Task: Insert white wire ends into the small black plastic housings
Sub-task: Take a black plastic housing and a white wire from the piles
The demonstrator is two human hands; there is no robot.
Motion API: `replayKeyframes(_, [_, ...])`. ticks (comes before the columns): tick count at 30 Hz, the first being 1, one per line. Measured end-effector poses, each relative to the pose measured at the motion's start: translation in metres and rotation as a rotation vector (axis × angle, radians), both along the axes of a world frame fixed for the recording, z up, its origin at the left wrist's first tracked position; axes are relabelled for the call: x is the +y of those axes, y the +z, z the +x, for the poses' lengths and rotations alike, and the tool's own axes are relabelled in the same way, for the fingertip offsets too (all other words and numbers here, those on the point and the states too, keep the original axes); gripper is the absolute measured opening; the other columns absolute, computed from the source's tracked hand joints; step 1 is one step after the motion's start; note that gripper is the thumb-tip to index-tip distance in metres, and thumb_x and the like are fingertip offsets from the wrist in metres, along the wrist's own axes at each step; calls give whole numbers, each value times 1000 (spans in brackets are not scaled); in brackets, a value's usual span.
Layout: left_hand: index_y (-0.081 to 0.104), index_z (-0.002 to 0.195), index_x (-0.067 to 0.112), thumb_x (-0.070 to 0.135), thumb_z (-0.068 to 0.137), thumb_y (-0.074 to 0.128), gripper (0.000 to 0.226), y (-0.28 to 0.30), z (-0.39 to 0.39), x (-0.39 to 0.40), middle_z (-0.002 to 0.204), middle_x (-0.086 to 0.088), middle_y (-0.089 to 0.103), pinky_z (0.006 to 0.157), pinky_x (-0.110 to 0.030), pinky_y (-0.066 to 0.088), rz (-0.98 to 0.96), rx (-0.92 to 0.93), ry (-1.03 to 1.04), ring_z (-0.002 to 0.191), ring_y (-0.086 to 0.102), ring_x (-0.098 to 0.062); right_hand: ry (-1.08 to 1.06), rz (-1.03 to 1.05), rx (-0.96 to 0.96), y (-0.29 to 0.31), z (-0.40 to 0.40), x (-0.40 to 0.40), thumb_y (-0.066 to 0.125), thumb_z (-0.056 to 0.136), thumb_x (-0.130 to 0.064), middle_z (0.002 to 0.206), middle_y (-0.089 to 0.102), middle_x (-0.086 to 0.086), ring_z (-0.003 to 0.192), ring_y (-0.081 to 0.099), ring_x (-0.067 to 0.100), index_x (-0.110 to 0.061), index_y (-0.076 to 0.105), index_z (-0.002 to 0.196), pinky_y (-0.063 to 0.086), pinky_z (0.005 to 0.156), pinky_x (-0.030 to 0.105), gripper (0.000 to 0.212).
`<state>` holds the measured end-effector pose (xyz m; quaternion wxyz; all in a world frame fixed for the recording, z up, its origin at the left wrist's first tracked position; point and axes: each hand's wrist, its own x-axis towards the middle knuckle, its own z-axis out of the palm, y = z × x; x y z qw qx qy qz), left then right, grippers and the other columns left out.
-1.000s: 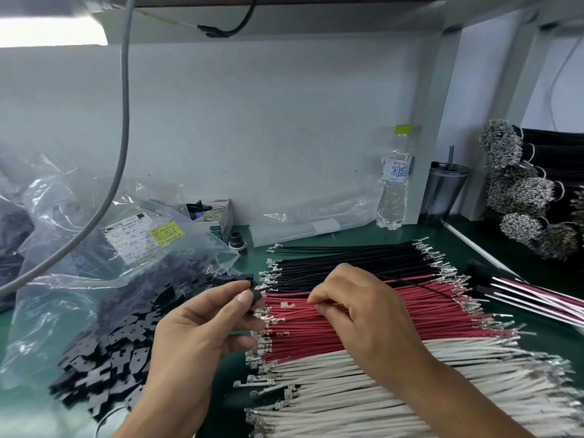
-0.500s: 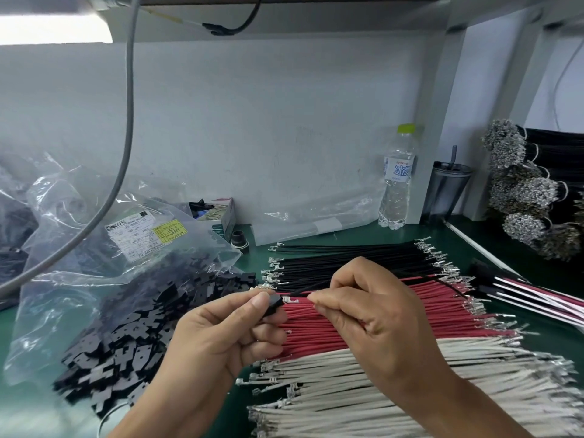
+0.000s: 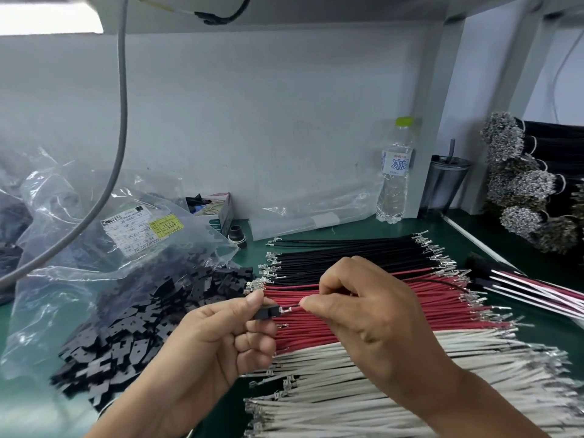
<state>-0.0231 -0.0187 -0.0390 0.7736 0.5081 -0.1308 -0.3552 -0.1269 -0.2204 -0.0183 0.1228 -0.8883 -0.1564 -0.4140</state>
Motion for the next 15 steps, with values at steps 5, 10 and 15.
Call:
replayKeyframes(5, [78, 97, -2, 37, 43, 105, 72, -2, -6, -7, 75, -17, 69, 53, -29, 60, -18, -16, 31, 58, 70, -23, -49, 22, 5, -6, 3, 8, 72, 90, -8, 79, 54, -1, 70, 49, 18, -10, 76, 92, 44, 51, 37, 5])
replayKeyframes(10, [81, 104, 19, 42, 58, 98, 54, -2, -10, -8, 98, -17, 79, 64, -34, 63, 119, -503, 276, 77, 77, -32, -72, 102, 98, -7, 2, 6, 74, 90, -19, 81, 54, -7, 71, 51, 10, -17, 76, 92, 48, 53, 30, 4])
replayKeyframes(15, [85, 88, 24, 23, 64, 87, 24, -4, -14, -9, 79, -13, 79, 62, -33, 63, 170, -699, 304, 64, 76, -32, -19, 169, 145, -2, -2, 4, 75, 89, -22, 85, 61, -12, 76, 59, 5, -19, 75, 90, 52, 66, 25, 4])
